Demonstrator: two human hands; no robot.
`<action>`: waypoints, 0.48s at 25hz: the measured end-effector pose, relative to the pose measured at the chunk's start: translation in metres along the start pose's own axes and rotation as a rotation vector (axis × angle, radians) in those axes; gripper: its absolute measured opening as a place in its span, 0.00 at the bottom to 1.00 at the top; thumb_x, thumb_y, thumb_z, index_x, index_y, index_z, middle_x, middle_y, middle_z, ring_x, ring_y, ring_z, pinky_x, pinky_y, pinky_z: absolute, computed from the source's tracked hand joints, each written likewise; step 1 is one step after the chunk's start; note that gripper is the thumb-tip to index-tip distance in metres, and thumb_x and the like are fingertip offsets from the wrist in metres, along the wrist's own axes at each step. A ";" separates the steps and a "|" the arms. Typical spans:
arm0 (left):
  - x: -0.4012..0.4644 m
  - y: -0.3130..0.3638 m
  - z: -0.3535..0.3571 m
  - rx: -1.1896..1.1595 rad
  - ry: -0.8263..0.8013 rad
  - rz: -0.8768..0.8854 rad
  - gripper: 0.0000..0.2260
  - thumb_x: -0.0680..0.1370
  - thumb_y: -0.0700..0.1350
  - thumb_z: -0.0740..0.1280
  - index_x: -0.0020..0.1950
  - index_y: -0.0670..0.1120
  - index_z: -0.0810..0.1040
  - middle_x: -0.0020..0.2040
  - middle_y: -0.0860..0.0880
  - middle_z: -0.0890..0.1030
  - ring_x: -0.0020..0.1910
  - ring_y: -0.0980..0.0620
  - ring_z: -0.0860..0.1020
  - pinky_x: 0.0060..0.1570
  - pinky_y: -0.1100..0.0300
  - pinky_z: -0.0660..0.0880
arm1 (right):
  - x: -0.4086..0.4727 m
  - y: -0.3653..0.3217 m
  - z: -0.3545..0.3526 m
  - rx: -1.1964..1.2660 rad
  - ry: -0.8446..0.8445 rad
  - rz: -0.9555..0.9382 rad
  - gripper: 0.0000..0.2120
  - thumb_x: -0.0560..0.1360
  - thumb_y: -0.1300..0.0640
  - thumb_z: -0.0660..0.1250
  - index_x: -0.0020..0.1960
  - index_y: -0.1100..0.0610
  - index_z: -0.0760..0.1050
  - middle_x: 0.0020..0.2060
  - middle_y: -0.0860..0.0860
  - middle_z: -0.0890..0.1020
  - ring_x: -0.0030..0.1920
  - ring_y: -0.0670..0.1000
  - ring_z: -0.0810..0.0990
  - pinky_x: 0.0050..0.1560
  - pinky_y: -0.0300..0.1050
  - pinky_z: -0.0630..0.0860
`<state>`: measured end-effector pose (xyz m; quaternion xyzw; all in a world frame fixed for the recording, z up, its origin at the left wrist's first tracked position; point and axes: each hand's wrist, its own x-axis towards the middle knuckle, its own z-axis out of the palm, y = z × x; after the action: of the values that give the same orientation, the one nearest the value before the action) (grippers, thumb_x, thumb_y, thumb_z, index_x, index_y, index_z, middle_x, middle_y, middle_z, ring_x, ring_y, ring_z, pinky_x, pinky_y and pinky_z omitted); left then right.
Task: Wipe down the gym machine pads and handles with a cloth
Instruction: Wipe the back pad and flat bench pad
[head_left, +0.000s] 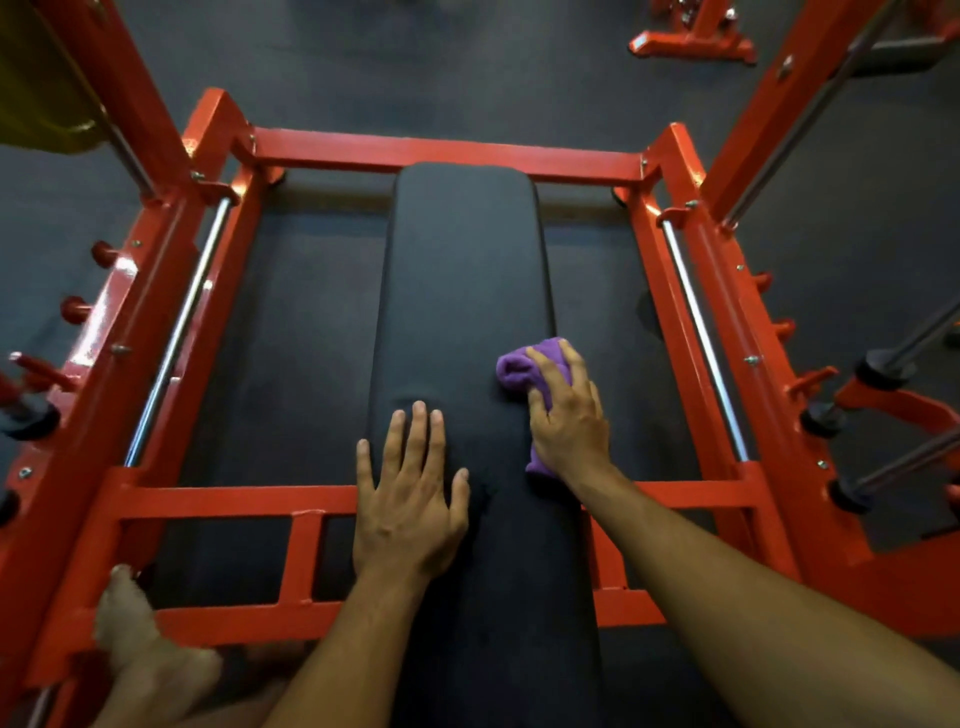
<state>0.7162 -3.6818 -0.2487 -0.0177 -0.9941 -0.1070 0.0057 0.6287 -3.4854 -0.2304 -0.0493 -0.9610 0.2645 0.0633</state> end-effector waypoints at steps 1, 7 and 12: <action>0.001 0.001 0.000 0.003 -0.012 0.007 0.32 0.82 0.60 0.49 0.85 0.49 0.53 0.85 0.50 0.50 0.84 0.50 0.46 0.80 0.37 0.50 | 0.001 0.001 0.001 0.010 0.010 0.005 0.25 0.79 0.54 0.66 0.74 0.40 0.69 0.79 0.48 0.61 0.65 0.60 0.73 0.57 0.56 0.77; 0.006 -0.001 -0.002 0.013 -0.078 0.010 0.33 0.81 0.62 0.40 0.85 0.51 0.45 0.85 0.52 0.44 0.83 0.51 0.40 0.80 0.39 0.42 | 0.003 0.004 0.001 0.049 -0.011 -0.020 0.24 0.78 0.53 0.66 0.73 0.39 0.70 0.78 0.48 0.62 0.67 0.60 0.73 0.61 0.57 0.77; 0.005 -0.001 -0.007 -0.007 -0.095 0.010 0.34 0.80 0.62 0.36 0.85 0.51 0.44 0.85 0.52 0.42 0.83 0.51 0.39 0.80 0.38 0.41 | -0.100 0.016 -0.024 0.137 -0.081 -0.039 0.26 0.79 0.58 0.66 0.74 0.40 0.69 0.79 0.50 0.60 0.72 0.58 0.70 0.66 0.50 0.73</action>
<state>0.7115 -3.6842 -0.2424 -0.0279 -0.9928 -0.1092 -0.0410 0.7317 -3.4721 -0.2279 -0.0152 -0.9432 0.3302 0.0326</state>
